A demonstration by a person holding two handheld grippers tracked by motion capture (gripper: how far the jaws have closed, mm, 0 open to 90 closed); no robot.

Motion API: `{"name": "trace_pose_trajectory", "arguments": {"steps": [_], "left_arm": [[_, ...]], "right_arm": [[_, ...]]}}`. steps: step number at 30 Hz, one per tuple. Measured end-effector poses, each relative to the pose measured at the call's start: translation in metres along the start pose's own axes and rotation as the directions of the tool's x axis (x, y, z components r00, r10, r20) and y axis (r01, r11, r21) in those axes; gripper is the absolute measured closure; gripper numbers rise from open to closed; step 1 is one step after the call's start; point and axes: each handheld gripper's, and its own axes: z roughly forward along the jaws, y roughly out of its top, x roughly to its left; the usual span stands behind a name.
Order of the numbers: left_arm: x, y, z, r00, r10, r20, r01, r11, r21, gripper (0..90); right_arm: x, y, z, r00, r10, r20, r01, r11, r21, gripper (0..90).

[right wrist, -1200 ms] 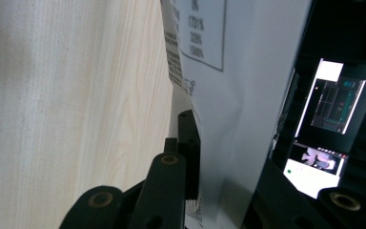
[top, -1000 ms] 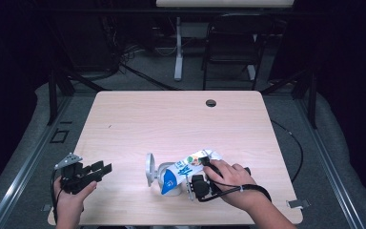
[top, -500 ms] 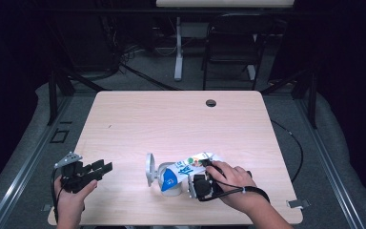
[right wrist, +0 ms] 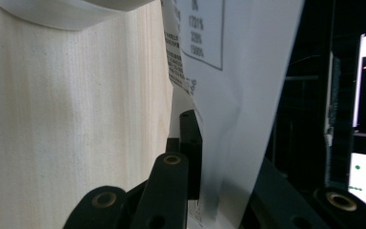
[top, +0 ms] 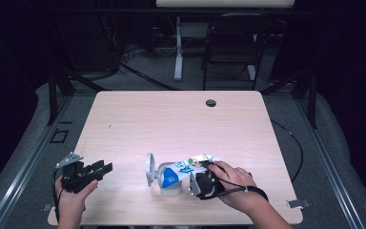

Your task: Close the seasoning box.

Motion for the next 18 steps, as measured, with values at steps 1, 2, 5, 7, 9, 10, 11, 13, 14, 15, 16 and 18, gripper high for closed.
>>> {"name": "trace_pose_trajectory", "arguments": {"steps": [1,2,5,7,9,10,11,13,14,15,16,18], "left_arm": [[0.0,0.0,0.0,1.0,0.0,-0.001,0.0,1.0,0.0,53.6],[0.001,0.0,0.0,1.0,-0.001,-0.002,0.001,1.0,0.003,53.6],[0.002,-0.001,0.0,1.0,-0.003,-0.006,0.003,1.0,0.008,53.6],[0.004,-0.002,0.0,0.9999,-0.006,-0.009,0.006,0.9999,0.009,53.6],[0.005,-0.002,0.0,0.9999,-0.009,-0.01,0.009,0.9999,0.007,53.6],[0.005,-0.002,-0.001,0.9999,-0.01,-0.009,0.01,0.9999,0.003,53.6],[0.006,-0.001,-0.001,0.9999,-0.008,-0.008,0.008,1.0,0.006,53.6],[0.006,-0.002,0.0,0.9999,-0.008,-0.008,0.008,1.0,0.005,53.6],[0.006,-0.002,0.0,0.9999,-0.008,-0.008,0.008,0.9999,0.007,53.6],[0.007,-0.002,0.0,0.9999,-0.008,-0.007,0.008,0.9999,0.013,53.5],[0.007,-0.002,0.0,0.9999,-0.011,-0.008,0.011,0.9998,0.014,53.6],[0.008,-0.002,-0.001,0.9999,-0.009,-0.009,0.009,0.9999,0.009,53.6]], "right_arm": [[-0.001,0.0,0.0,1.0,0.006,-0.007,-0.006,1.0,0.002,86.6],[-0.001,-0.001,0.001,0.9998,0.016,-0.012,-0.017,1.0,-0.007,86.6],[-0.003,-0.002,0.002,0.9992,0.033,-0.023,-0.033,0.999,-0.018,86.6],[-0.004,-0.003,0.003,0.998,0.054,-0.034,-0.055,0.998,-0.032,86.7],[-0.004,-0.004,0.002,0.9946,0.087,-0.056,-0.09,0.995,-0.043,86.7],[-0.005,-0.005,0.003,0.994,0.092,-0.059,-0.095,0.994,-0.056,86.7],[-0.005,-0.005,0.003,0.9914,0.11,-0.071,-0.114,0.992,-0.054,86.8],[-0.004,-0.006,0.003,0.9872,0.137,-0.081,-0.142,0.988,-0.057,86.8],[-0.003,-0.007,0.004,0.984,0.155,-0.089,-0.161,0.985,-0.064,86.8],[-0.003,-0.008,0.004,0.9823,0.163,-0.092,-0.169,0.983,-0.066,86.8],[-0.002,-0.009,0.004,0.9805,0.173,-0.093,-0.18,0.981,-0.069,86.9],[-0.001,-0.01,0.005,0.9748,0.196,-0.107,-0.204,0.976,-0.072,86.9]]}}
